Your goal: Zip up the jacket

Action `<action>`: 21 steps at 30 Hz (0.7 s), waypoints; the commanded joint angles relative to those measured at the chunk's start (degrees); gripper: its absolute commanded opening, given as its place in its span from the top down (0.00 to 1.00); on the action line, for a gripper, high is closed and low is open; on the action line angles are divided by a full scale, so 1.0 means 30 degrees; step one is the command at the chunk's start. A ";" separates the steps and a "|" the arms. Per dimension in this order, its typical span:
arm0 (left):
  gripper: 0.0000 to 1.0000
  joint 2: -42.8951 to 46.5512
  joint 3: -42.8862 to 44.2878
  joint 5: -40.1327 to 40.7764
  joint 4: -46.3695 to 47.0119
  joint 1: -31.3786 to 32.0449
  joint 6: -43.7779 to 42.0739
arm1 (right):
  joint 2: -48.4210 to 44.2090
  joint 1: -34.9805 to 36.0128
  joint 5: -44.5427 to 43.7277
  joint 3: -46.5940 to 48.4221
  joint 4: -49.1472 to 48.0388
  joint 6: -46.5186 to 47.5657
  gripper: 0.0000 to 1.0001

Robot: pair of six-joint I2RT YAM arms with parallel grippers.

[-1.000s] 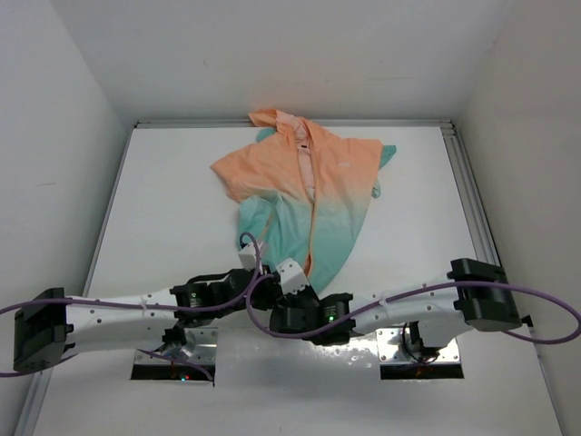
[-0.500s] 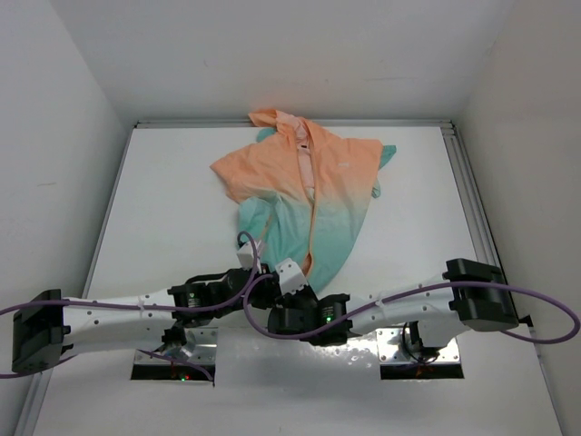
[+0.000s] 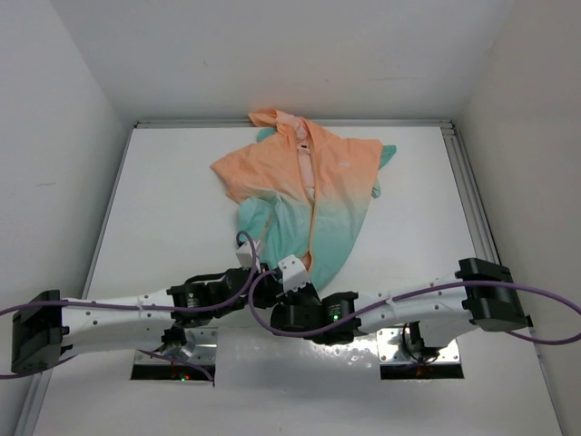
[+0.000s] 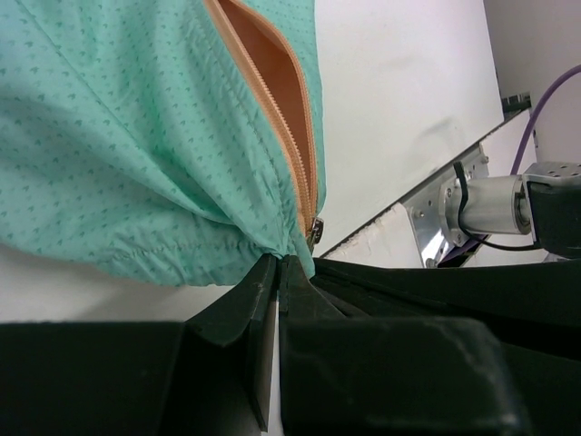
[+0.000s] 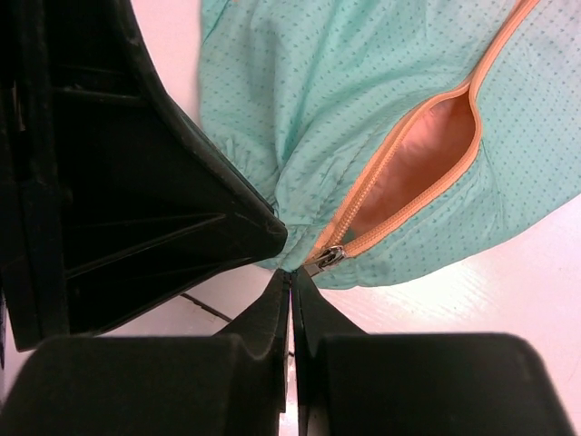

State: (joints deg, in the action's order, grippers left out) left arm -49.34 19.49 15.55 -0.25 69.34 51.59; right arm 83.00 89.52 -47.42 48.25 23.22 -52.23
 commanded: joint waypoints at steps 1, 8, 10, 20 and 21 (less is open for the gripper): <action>1.00 0.0392 -0.0167 -0.0672 0.0172 0.0118 0.0234 | -0.0509 0.0162 -0.1214 0.0265 0.0285 -0.0373 1.00; 1.00 0.0539 -0.0196 -0.0613 0.0113 0.0089 0.0176 | -0.0363 0.0162 -0.1449 0.0470 0.1515 -0.0959 1.00; 1.00 0.0510 -0.0196 -0.0584 0.0113 0.0089 0.0175 | -0.0479 0.0161 -0.1537 0.0470 0.1984 -0.1164 1.00; 1.00 -0.0192 0.0038 -0.0789 -0.0970 0.0090 -0.0322 | -0.1650 0.0367 -0.2241 -0.0144 0.1781 -0.0873 1.00; 1.00 -0.0251 0.0038 -0.0847 -0.0971 0.0118 -0.0323 | -0.1710 0.0367 -0.2241 -0.0233 0.1432 -0.0669 1.00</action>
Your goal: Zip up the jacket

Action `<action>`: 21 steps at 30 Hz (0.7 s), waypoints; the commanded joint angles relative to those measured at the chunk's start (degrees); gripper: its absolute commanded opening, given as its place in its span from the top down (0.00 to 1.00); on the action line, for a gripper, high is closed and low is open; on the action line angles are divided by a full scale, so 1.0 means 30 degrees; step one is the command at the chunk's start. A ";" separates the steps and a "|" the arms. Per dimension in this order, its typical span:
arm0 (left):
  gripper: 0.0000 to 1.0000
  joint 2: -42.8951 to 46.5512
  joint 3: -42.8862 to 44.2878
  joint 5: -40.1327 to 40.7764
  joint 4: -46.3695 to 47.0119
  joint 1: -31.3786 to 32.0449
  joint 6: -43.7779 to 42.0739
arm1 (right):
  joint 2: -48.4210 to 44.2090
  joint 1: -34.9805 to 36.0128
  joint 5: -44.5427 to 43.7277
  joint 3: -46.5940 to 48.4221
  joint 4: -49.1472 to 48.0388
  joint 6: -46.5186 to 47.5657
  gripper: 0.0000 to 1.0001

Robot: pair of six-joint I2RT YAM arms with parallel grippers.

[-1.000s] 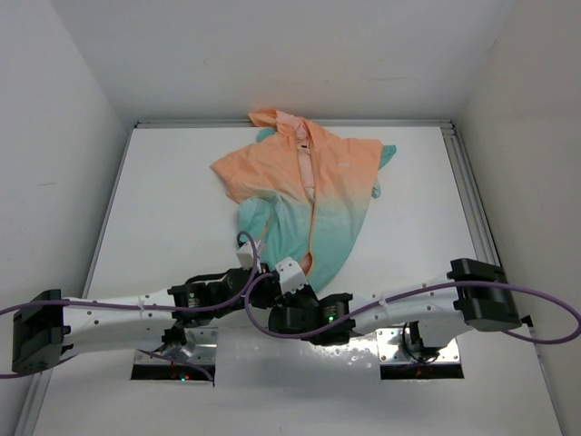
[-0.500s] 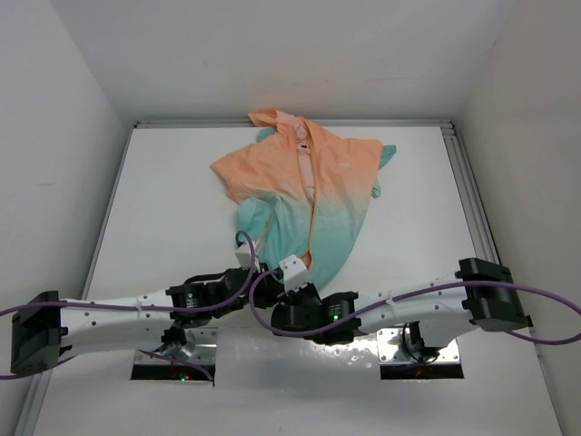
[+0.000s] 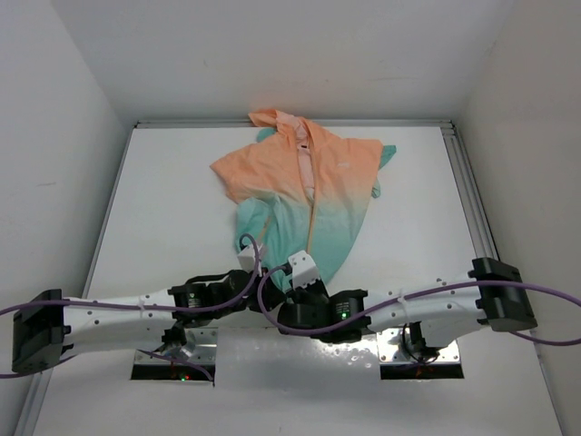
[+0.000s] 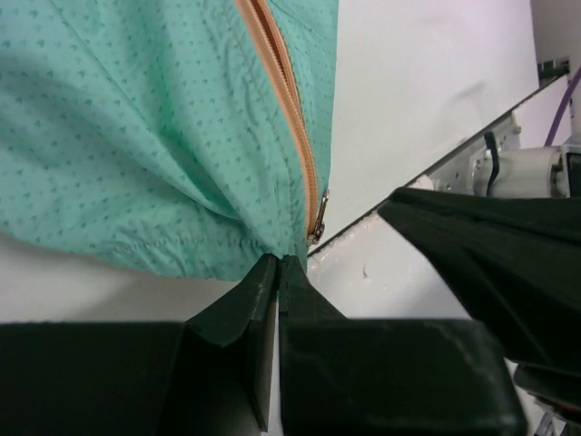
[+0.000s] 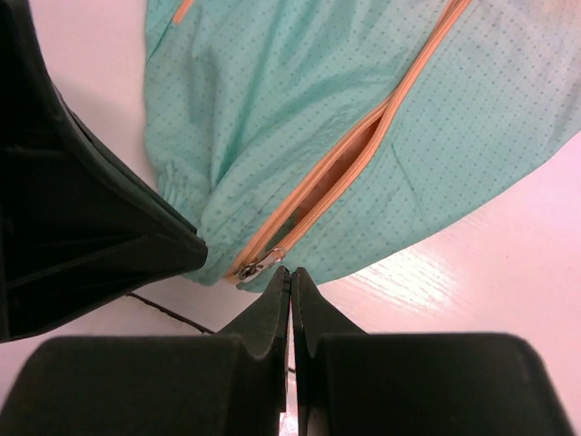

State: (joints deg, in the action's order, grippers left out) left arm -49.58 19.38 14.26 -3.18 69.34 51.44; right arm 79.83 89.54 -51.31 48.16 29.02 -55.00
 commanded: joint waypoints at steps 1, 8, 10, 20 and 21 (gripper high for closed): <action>1.00 -0.0172 0.0045 -0.0418 0.0005 0.0119 -0.0272 | -0.0712 0.0359 -0.0886 -0.0291 -0.0705 0.0403 1.00; 1.00 0.0209 -0.0101 -0.0652 0.0415 0.0089 -0.0360 | -0.0624 0.0360 0.0109 -0.0760 -0.2139 0.1311 1.00; 1.00 0.0297 -0.0101 -0.0681 0.0445 0.0089 -0.0389 | -0.0857 0.0359 0.0954 -0.1139 -0.2870 0.1722 0.99; 1.00 0.1615 -0.1067 -0.1471 0.1353 0.0089 -0.0213 | -1.3739 -0.4880 1.3107 -1.1801 -1.4446 0.5151 0.56; 1.00 0.1760 -0.1097 -0.1560 0.1382 0.0089 -0.0213 | -1.4503 -0.5204 1.3554 -1.2125 -1.4360 0.5093 0.53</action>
State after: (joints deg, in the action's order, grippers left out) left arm -45.82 16.62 11.07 -2.13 69.34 51.07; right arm 42.72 76.66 -24.43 14.59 -2.26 -42.19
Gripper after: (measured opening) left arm 0.013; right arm 0.448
